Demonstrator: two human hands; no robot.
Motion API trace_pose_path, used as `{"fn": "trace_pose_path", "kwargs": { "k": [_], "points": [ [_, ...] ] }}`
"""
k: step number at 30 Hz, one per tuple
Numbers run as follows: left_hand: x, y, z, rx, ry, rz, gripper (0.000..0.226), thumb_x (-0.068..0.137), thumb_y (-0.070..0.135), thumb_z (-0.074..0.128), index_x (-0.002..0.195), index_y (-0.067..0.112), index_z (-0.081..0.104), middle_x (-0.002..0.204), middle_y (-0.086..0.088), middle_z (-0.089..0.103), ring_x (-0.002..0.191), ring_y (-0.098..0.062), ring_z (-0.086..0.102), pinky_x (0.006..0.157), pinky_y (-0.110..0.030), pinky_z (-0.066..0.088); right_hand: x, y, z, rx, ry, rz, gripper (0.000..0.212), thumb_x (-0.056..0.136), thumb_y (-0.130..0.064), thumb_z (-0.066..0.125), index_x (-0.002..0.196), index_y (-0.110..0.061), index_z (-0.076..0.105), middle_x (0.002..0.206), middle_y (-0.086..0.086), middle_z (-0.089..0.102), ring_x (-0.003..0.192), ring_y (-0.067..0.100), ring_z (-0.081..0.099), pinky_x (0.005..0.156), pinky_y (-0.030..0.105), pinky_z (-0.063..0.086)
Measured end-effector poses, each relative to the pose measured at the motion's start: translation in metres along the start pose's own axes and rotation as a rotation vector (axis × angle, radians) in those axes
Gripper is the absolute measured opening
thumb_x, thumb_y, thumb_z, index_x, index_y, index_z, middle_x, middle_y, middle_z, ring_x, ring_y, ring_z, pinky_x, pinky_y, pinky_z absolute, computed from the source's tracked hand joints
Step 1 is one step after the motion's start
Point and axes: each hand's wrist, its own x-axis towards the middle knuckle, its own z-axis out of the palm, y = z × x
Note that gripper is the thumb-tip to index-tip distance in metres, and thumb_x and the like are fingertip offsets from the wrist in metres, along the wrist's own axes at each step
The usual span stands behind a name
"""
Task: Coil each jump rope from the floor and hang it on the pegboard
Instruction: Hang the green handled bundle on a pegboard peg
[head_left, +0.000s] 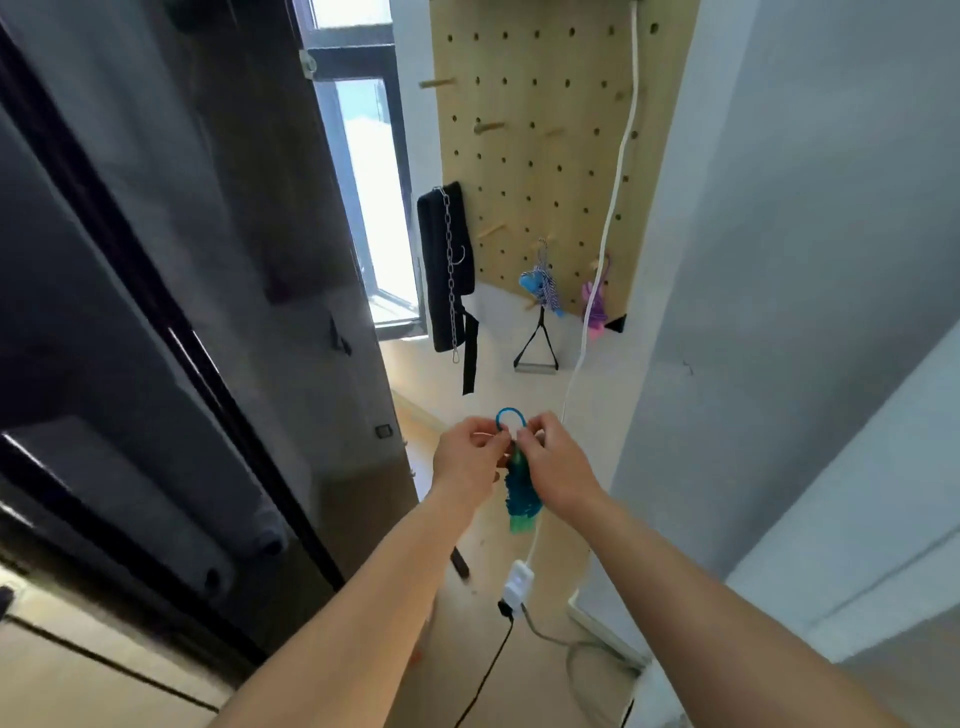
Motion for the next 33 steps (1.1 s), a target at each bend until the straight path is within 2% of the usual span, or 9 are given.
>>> {"fn": "trace_pose_path", "kwargs": {
  "k": [8,11,13,18,20,24,29,31,33],
  "points": [
    [0.142,0.06,0.015,-0.096,0.078,0.044,0.014,0.091,0.012,0.067,0.104,0.013,0.071,0.092,-0.003,0.073,0.081,-0.015,0.069,0.076,-0.029,0.056,0.153,-0.045,-0.012,0.063,0.08,-0.027,0.014,0.104,-0.027,0.043,0.105,-0.016,0.051,0.092,0.001,0.059,0.084,0.018,0.058,0.064,0.026,0.043],
    [0.206,0.075,0.02,-0.106,0.089,0.049,0.014,0.09,0.013,0.069,0.104,0.013,0.072,0.092,-0.004,0.073,0.078,-0.015,0.068,0.08,-0.033,0.059,0.219,-0.056,-0.01,0.064,0.085,-0.035,0.012,0.104,-0.028,0.044,0.103,-0.017,0.051,0.093,0.003,0.058,0.085,0.019,0.059,0.066,0.028,0.044],
    [0.256,0.087,0.022,-0.107,0.089,0.069,0.012,0.09,0.012,0.069,0.102,0.012,0.072,0.088,-0.004,0.073,0.075,-0.014,0.067,0.079,-0.033,0.059,0.267,-0.064,-0.01,0.042,0.091,-0.059,0.012,0.103,-0.027,0.046,0.099,-0.017,0.051,0.091,0.002,0.059,0.085,0.02,0.059,0.067,0.03,0.046],
    [0.392,0.105,0.023,-0.106,0.073,0.05,0.016,0.09,0.016,0.07,0.105,0.013,0.075,0.087,-0.003,0.073,0.069,-0.011,0.063,0.068,-0.026,0.056,0.391,-0.084,-0.002,-0.04,0.085,-0.067,0.015,0.101,-0.03,0.05,0.094,-0.016,0.053,0.086,-0.001,0.058,0.075,0.011,0.054,0.056,0.023,0.037],
    [0.445,0.106,0.021,-0.106,0.066,0.02,0.014,0.09,0.017,0.071,0.104,0.015,0.075,0.088,-0.003,0.073,0.072,-0.012,0.066,0.071,-0.027,0.059,0.441,-0.086,0.007,-0.058,0.071,-0.057,0.016,0.101,-0.031,0.052,0.091,-0.017,0.052,0.085,0.0,0.059,0.076,0.014,0.055,0.059,0.026,0.042],
    [0.546,0.101,0.02,-0.135,0.066,-0.043,0.007,0.091,0.015,0.07,0.092,0.021,0.074,0.082,-0.003,0.073,0.068,-0.013,0.064,0.067,-0.028,0.058,0.538,-0.081,0.03,-0.056,0.08,-0.042,0.012,0.1,-0.028,0.052,0.094,-0.017,0.053,0.087,0.001,0.058,0.081,0.018,0.057,0.076,0.038,0.055],
    [0.646,0.075,0.03,-0.193,0.069,-0.106,0.019,0.088,0.016,0.073,0.107,0.014,0.076,0.09,-0.006,0.074,0.084,-0.02,0.071,0.078,-0.035,0.061,0.63,-0.058,0.052,-0.021,0.097,0.04,0.012,0.099,-0.025,0.052,0.1,-0.013,0.054,0.094,0.004,0.059,0.095,0.029,0.061,0.087,0.05,0.057],
    [0.672,0.069,0.036,-0.232,0.077,-0.116,0.019,0.088,0.015,0.073,0.107,0.013,0.076,0.089,-0.007,0.074,0.081,-0.019,0.071,0.078,-0.034,0.061,0.655,-0.05,0.056,0.007,0.112,0.063,0.014,0.1,-0.024,0.052,0.102,-0.01,0.054,0.096,0.007,0.061,0.09,0.025,0.06,0.086,0.048,0.057],
    [0.691,0.066,0.04,-0.295,0.089,-0.138,0.022,0.087,0.016,0.075,0.109,0.013,0.076,0.093,-0.008,0.075,0.084,-0.019,0.072,0.081,-0.035,0.061,0.674,-0.046,0.06,0.042,0.141,0.052,0.012,0.101,-0.024,0.053,0.098,-0.012,0.054,0.097,0.006,0.062,0.086,0.019,0.059,0.08,0.039,0.054]
  ]
}}
